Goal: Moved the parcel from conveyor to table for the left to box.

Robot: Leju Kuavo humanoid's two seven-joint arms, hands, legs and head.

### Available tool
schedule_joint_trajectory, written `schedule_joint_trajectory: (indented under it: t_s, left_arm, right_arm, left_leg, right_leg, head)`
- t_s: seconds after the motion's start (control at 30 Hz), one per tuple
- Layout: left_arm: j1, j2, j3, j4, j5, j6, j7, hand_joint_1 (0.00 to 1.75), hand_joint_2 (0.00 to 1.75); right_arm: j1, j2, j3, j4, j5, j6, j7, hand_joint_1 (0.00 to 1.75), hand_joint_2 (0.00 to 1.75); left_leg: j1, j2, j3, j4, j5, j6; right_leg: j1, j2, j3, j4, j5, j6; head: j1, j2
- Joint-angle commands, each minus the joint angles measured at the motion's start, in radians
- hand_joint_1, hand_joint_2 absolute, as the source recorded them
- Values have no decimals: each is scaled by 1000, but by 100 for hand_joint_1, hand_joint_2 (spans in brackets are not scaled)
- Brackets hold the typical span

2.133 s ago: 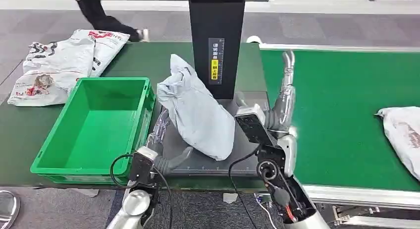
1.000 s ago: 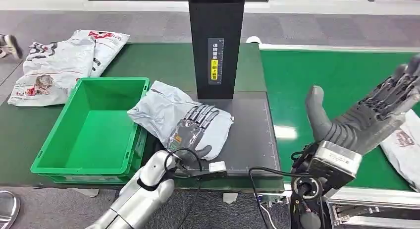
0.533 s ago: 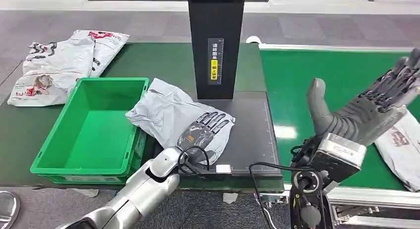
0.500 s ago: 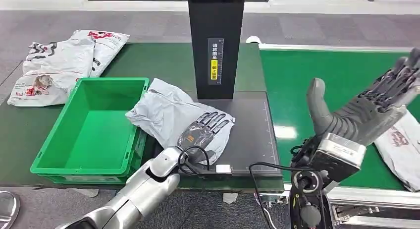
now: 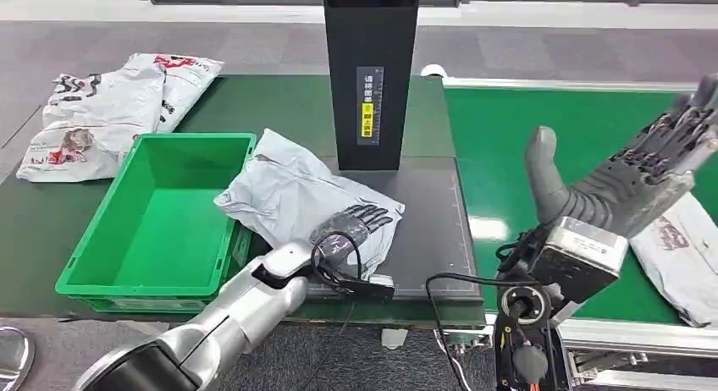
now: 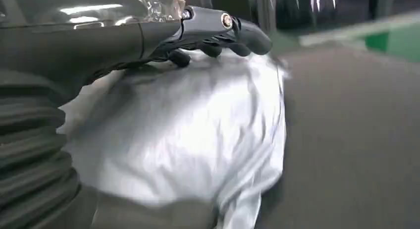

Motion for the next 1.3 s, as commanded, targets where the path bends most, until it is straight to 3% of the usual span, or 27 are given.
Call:
schedule_joint_trajectory:
  t_s: [0.03, 0.13, 0.33, 0.43, 0.53, 0.87, 0.93, 1.1, 1.3]
  left_arm:
    - [-72, 22, -78, 177, 19, -215, -26, 175, 175]
    - [-103, 29, -64, 203, 68, -376, -62, 175, 175]
    - [-132, 35, -81, 205, 77, -404, -62, 175, 175]
    - [-139, 40, -80, 200, 86, -394, -51, 175, 175]
    - [-136, 37, -45, 177, 123, -234, -44, 175, 175]
    - [-137, 35, -48, 176, 122, -232, -44, 175, 175]
    - [-131, 37, -21, 138, 137, -35, -39, 175, 175]
    - [-139, 42, 60, -20, 200, 244, -51, 175, 175]
    - [-54, 118, 129, -420, 258, 359, -24, 175, 175]
  right_arm:
    - [-34, -1, -19, 75, -21, 0, -31, 0, 175]
    - [-36, 1, -29, 81, -42, 0, -54, 0, 175]
    - [-22, 14, -62, 62, -53, 0, -96, 0, 175]
    - [-14, 9, -64, 52, -65, 0, -108, 0, 175]
    - [13, 9, -79, 19, -56, 0, -110, 0, 175]
    - [21, 4, -75, 9, -61, 0, -108, 0, 175]
    - [37, 13, -92, -16, -40, 0, -103, 0, 175]
    - [90, 16, -112, -77, -18, 0, -83, 0, 175]
    - [95, 21, -116, -67, -17, 0, -84, 0, 175]
  left_leg:
    - [1, 4, 1, -4, 3, 0]
    - [1, 2, 4, -1, 0, 0]
    - [1, 4, 7, -4, 2, 0]
    - [1, 3, 8, -4, 2, -1]
    - [0, 3, 8, -5, 3, 0]
    - [0, 2, 8, -1, 1, 0]
    - [0, 1, 8, -1, 1, 0]
    - [1, 0, 4, 0, 1, 0]
    - [0, 0, 0, -1, 2, 0]
  right_leg:
    - [2, 4, 0, -5, 4, -1]
    - [1, 2, 3, -2, 1, -1]
    - [1, 4, 6, -4, 3, -1]
    - [1, 2, 7, -4, 3, -1]
    - [1, 3, 6, -5, 4, -1]
    - [0, 1, 6, -1, 1, -1]
    - [0, 1, 6, -1, 1, -1]
    - [1, 0, 3, -1, 1, -1]
    - [1, 0, -1, -1, 1, -1]
  head:
    - [0, 0]
    - [0, 0]
    - [0, 0]
    - [0, 0]
    - [0, 0]
    - [0, 0]
    - [0, 0]
    - [0, 0]
    - [0, 0]
